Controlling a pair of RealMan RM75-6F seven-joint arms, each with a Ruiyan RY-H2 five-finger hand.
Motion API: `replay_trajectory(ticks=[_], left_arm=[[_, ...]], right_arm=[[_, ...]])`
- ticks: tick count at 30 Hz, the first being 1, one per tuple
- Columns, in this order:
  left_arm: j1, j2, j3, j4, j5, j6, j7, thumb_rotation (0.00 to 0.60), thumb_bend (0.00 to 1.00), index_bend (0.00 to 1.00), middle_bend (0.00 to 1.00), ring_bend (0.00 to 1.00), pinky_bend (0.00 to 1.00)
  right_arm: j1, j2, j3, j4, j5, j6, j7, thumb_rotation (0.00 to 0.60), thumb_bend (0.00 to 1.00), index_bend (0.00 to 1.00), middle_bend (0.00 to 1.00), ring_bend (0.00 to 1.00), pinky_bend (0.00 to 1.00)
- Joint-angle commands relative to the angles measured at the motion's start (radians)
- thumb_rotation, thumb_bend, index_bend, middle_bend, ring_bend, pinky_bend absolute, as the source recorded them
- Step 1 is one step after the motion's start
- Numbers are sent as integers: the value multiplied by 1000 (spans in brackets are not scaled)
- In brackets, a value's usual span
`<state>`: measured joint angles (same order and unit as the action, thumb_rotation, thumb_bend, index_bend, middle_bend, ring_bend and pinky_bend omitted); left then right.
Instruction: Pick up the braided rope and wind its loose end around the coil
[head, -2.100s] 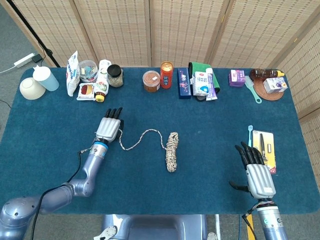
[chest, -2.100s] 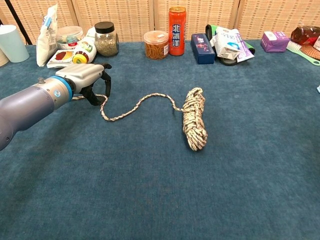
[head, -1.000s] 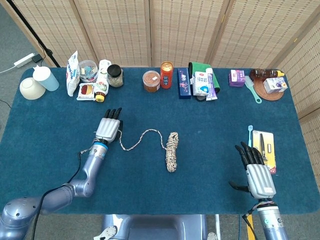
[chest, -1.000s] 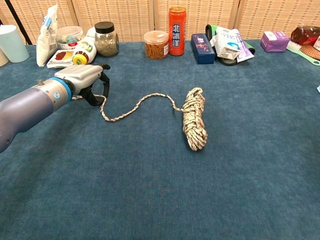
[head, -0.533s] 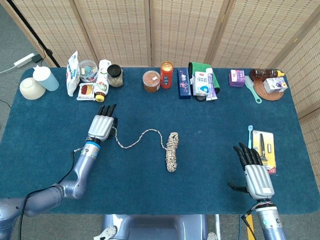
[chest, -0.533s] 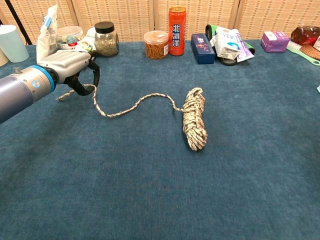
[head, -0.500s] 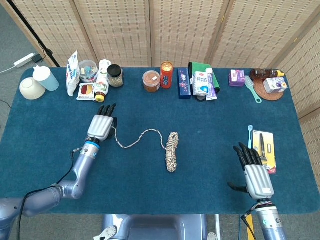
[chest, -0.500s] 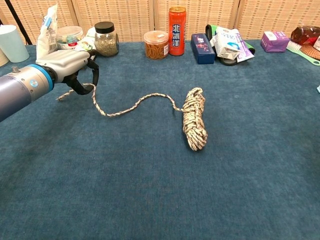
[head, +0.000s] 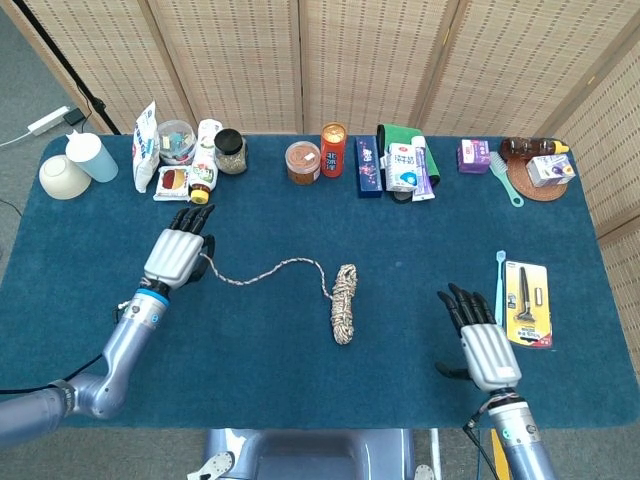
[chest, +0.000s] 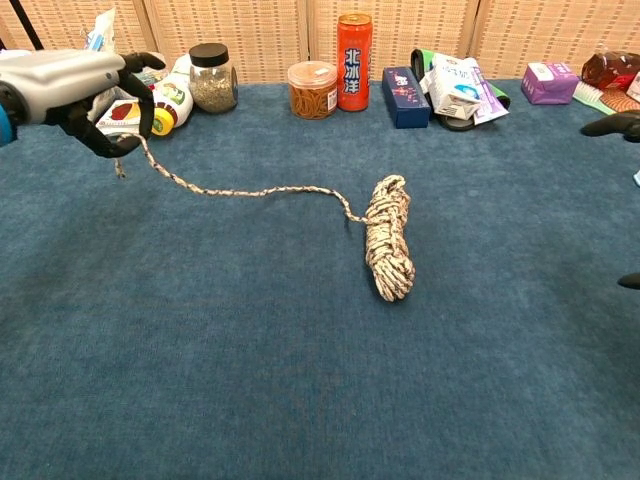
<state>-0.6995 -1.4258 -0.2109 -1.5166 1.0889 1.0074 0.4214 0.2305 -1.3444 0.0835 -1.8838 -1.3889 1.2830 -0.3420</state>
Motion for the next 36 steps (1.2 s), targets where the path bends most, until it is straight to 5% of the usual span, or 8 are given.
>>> replay_trajectory(ticks=[1,14,20,36], left_arm=[[53,142,31,-162,64,60,12,600,434,597,0,0,0],[124,319,46,-288,216,168,-91,600,434,598,0,0,0],[133,370,22,-334,240,205,-108,600,434,598,0,0,0],[127,366,4,-354,231,209,-110,600,434,598,0,0,0]], right_arm=[[73,-34,38,-11,43,-80,-60,600,0,0,0,0,0],[251,-233,147,44,230,-159,-260,600,0,0,0,0,0],[308,-367,192,62,352,-89,-357,600,0,0,0,0,0],[401,-688,216,312,413,88,-500,600,0,0,0,0,0]])
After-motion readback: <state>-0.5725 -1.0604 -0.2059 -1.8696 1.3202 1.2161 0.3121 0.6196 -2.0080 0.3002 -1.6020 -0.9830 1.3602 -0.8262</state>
